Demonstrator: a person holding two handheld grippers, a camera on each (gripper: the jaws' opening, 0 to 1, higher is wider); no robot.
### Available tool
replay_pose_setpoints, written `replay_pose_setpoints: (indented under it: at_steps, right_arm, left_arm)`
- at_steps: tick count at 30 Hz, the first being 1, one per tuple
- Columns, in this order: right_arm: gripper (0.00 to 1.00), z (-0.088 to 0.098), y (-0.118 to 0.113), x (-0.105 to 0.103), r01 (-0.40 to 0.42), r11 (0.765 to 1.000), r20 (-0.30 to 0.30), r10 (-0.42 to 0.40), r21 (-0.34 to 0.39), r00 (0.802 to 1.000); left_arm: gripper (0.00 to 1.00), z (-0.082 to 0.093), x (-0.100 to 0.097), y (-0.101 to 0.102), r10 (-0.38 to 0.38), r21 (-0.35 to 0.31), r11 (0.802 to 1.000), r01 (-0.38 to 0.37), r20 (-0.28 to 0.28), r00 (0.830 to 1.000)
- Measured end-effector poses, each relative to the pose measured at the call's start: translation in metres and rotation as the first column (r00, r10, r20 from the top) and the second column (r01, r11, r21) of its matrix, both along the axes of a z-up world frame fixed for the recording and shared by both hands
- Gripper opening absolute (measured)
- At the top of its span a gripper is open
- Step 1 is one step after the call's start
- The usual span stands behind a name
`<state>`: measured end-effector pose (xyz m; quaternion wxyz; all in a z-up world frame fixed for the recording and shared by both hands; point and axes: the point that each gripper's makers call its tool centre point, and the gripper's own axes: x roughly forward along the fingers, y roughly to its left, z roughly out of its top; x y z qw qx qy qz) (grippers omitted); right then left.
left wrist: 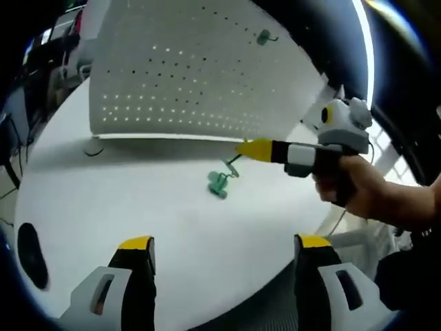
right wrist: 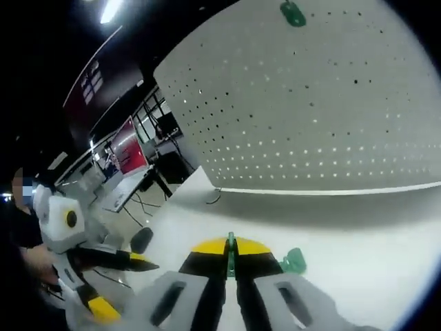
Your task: Insert the hook assembly into the mounting plate slot until the hook locks in place.
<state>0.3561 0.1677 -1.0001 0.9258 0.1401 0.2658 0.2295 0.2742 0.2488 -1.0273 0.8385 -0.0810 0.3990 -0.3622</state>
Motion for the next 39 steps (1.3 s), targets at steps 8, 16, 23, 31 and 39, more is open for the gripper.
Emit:
replay_pose_setpoints:
  at_steps: [8,16,23,31,39]
  right_arm:
    - [0.00,0.032,-0.001,-0.014,-0.009,1.000,0.075,0.009,0.000,0.997]
    - [0.00,0.065,0.004,-0.040,0.006,1.000,0.167,-0.011,0.029,0.986]
    - [0.00,0.084,0.012,-0.061,0.015,0.995,0.198,-0.035,0.097,0.980]
    - [0.00,0.092,0.037,-0.075,-0.027,0.996,0.239,0.007,0.079,0.971]
    - [0.00,0.095,0.050,-0.081,-0.054,0.996,0.259,0.034,0.073,0.965]
  left_arm:
    - [0.84,0.014,0.005,-0.004,0.005,-0.023,1.000,-0.005,0.025,1.000]
    - [0.80,0.039,0.011,-0.003,0.034,-0.056,0.998,-0.030,0.077,0.996]
    - [0.76,0.049,0.008,-0.007,0.045,-0.089,0.995,-0.038,0.082,0.996]
    - [0.67,0.056,0.004,-0.017,0.062,-0.157,0.986,-0.053,0.055,0.997]
    - [0.52,0.066,0.002,-0.017,0.106,-0.246,0.964,-0.099,0.017,0.994]
